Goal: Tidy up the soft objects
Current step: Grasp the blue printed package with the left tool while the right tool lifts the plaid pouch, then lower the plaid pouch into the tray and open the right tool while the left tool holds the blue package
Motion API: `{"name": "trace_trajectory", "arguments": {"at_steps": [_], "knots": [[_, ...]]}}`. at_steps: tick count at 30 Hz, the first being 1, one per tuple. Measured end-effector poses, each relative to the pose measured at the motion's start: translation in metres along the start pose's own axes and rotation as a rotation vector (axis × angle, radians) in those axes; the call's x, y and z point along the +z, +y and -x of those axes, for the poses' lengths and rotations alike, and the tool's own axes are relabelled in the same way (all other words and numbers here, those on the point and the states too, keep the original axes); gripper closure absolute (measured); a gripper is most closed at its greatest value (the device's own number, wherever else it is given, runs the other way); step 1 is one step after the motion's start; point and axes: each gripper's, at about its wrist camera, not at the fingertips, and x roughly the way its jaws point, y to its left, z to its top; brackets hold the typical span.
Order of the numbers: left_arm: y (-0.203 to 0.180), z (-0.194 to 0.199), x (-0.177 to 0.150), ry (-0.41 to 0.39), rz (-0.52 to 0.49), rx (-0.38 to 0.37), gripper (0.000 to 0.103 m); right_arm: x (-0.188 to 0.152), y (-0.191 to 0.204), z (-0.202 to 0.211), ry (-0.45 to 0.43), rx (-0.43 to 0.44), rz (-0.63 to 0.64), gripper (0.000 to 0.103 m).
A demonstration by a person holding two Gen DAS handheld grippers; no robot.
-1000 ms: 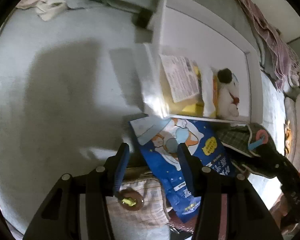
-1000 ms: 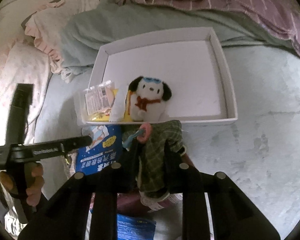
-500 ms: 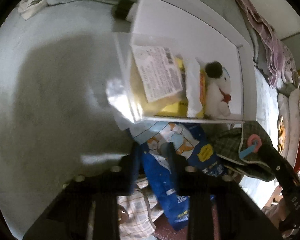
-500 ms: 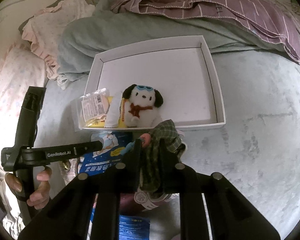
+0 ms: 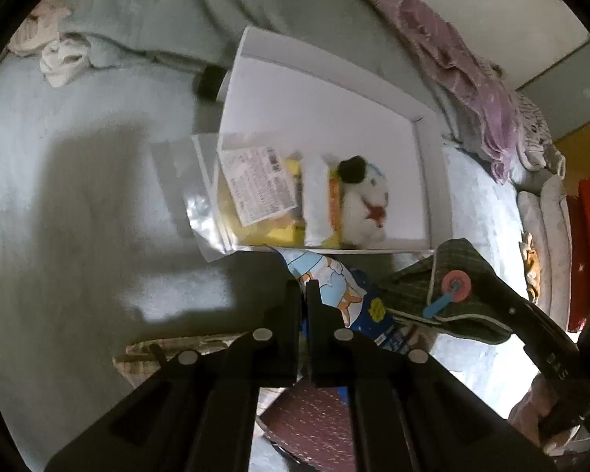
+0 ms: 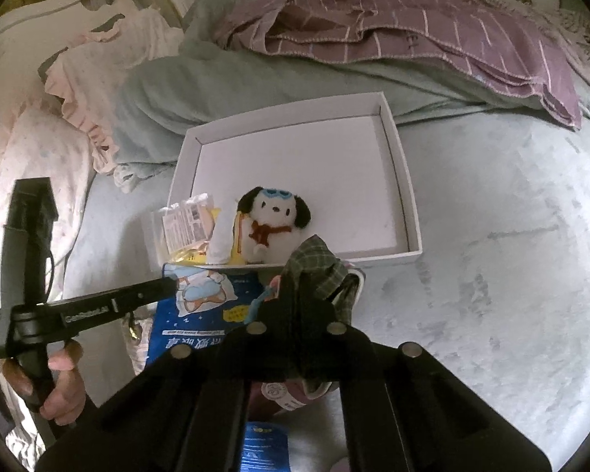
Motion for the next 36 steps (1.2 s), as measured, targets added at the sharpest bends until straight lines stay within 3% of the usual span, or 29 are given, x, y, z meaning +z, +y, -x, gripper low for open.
{"name": "trace_trajectory", "arguments": {"at_steps": [5, 9, 14, 18, 21, 24, 27, 29, 30, 36], "knots": [[-0.005, 0.027, -0.006, -0.069, -0.028, -0.048, 0.103, 0.001, -0.005, 0.017, -0.051, -0.004, -0.025, 0.100], [-0.008, 0.048, -0.006, -0.158, -0.047, -0.152, 0.103, 0.002, -0.011, 0.030, -0.096, -0.005, -0.055, 0.100], [-0.006, 0.050, 0.001, -0.225, -0.045, -0.241, 0.103, 0.005, -0.020, 0.031, -0.125, 0.003, -0.110, 0.100], [0.002, 0.040, 0.009, -0.227, 0.004, -0.302, 0.103, 0.007, -0.031, 0.032, -0.168, 0.012, -0.172, 0.100], [0.000, 0.032, 0.008, -0.196, -0.007, -0.261, 0.103, 0.009, -0.036, 0.028, -0.162, 0.013, -0.193, 0.100], [-0.004, 0.028, 0.006, -0.171, -0.019, -0.163, 0.102, 0.009, -0.039, 0.025, -0.147, -0.002, -0.212, 0.100], [-0.004, 0.020, 0.005, -0.121, -0.040, -0.099, 0.088, 0.009, -0.039, 0.023, -0.133, -0.012, -0.205, 0.100], [-0.003, 0.012, 0.006, -0.074, -0.049, -0.082, 0.051, 0.008, -0.038, 0.022, -0.123, -0.019, -0.195, 0.100], [-0.002, 0.008, 0.007, -0.056, -0.048, -0.083, 0.046, 0.008, -0.037, 0.021, -0.120, -0.018, -0.193, 0.100], [0.008, -0.027, 0.009, 0.081, -0.027, -0.066, 0.043, 0.007, -0.033, 0.016, -0.100, -0.026, -0.173, 0.100]]}}
